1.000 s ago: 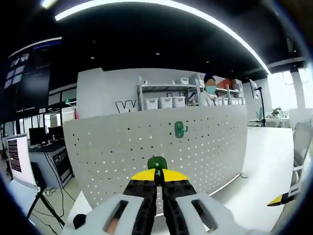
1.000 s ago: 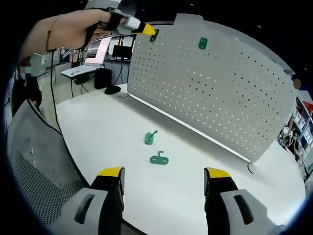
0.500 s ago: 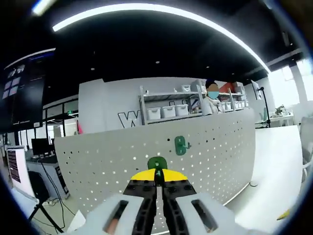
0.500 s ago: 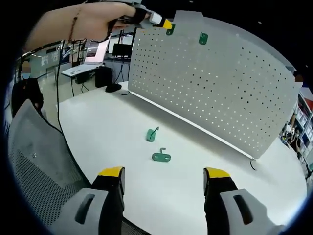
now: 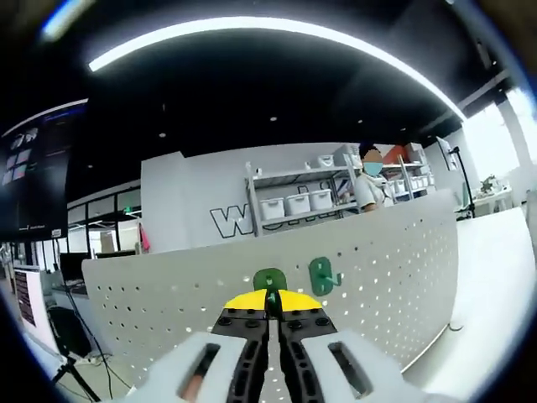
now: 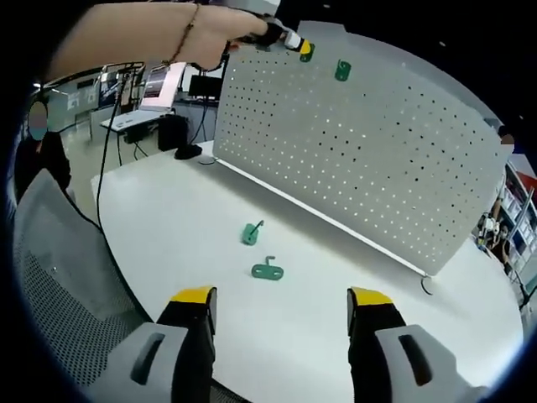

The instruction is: Insert the hook assembly into the mounting plate slot until the hook locks in place.

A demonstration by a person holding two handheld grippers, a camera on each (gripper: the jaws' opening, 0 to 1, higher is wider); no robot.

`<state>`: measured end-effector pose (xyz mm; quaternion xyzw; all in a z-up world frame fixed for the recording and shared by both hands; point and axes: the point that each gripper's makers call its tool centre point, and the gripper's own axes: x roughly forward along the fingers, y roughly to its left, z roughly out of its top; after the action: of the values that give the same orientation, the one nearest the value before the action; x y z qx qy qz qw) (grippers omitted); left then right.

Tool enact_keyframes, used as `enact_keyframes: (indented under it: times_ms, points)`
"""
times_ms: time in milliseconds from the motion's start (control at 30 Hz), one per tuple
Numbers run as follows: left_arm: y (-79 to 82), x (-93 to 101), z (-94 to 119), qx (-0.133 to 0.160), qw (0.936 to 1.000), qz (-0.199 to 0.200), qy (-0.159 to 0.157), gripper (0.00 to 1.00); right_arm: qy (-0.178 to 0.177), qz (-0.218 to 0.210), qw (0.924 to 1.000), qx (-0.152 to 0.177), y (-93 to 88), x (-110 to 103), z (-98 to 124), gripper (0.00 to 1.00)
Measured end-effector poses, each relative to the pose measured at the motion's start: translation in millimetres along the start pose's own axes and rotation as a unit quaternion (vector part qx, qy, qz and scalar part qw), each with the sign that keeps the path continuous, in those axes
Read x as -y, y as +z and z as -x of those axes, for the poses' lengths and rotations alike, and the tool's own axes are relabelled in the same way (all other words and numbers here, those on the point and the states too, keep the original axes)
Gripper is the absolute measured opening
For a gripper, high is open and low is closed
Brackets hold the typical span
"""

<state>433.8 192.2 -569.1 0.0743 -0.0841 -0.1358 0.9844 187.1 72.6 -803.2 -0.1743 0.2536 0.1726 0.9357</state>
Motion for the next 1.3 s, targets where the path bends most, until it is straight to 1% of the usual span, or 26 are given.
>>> enact_keyframes:
  times_ms: [33, 167, 267, 367, 600, 667, 867, 967, 1000, 1033, 1067, 1167, 1267, 1300]
  points:
    - [-0.4, -0.1, -1.9, 0.0, 1.0, 0.002, 0.001, 0.01, 0.0, 0.001, 1.0, 0.0, 0.1, 0.2, 0.1, 0.6]
    - [0.1, -1.3, -9.1, 0.004, 0.9995, 0.017, 0.026, 0.01, -0.003, 0.004, 1.0, 0.0, -0.2, 2.4, 1.1, 0.59]
    - [3.9, 7.0, -18.3, 0.012, 0.9995, 0.012, 0.025, 0.01, -0.005, 0.0, 1.0, 0.004, 0.4, 4.4, 1.9, 0.56]
    - [6.1, 6.7, -23.1, 0.016, 0.9994, 0.008, 0.031, 0.01, -0.007, 0.0, 1.0, 0.003, 0.2, 4.9, 2.1, 0.55]
    - [-0.5, -2.0, -27.8, 0.007, 0.9986, 0.005, 0.052, 0.01, -0.004, 0.0, 1.0, 0.007, 1.7, 4.3, 3.0, 0.54]
    - [-3.8, -0.5, -30.5, 0.002, 0.9985, 0.007, 0.054, 0.01, -0.002, 0.0, 1.0, 0.009, 2.8, 3.3, 3.3, 0.53]
    - [-4.5, 3.1, -32.6, 0.002, 0.9985, 0.0, 0.054, 0.01, -0.001, 0.002, 1.0, 0.01, 3.0, 2.8, 3.8, 0.51]
    - [-8.0, 3.9, -33.0, -0.003, 0.9983, -0.001, 0.057, 0.01, 0.0, 0.002, 0.9999, 0.011, 3.3, 2.5, 3.9, 0.51]
    - [-12.2, 1.1, -33.3, -0.011, 0.9979, 0.0, 0.063, 0.01, 0.001, 0.001, 1.0, 0.01, 3.1, 2.4, 4.0, 0.51]
    - [-12.1, -0.8, -34.3, -0.008, 0.998, 0.006, 0.062, 0.01, 0.001, 0.001, 0.9999, 0.01, 3.1, 2.4, 4.1, 0.51]
    - [-14.3, 0.6, -34.6, -0.013, 0.9979, 0.006, 0.062, 0.01, 0.001, 0.001, 0.9999, 0.011, 3.4, 2.2, 4.2, 0.51]
    - [-14.1, 2.7, -34.2, -0.015, 0.9978, 0.004, 0.064, 0.01, 0.002, 0.002, 0.9999, 0.011, 3.1, 2.0, 4.4, 0.5]
    - [-16.2, 3.9, -33.5, -0.018, 0.9976, 0.012, 0.066, 0.01, 0.0, 0.0, 1.0, 0.009, 2.3, 2.7, 4.4, 0.5]
    - [-16.3, 4.6, -32.3, -0.015, 0.9975, 0.012, 0.067, 0.01, 0.001, 0.002, 1.0, 0.007, 1.2, 3.0, 4.2, 0.5]
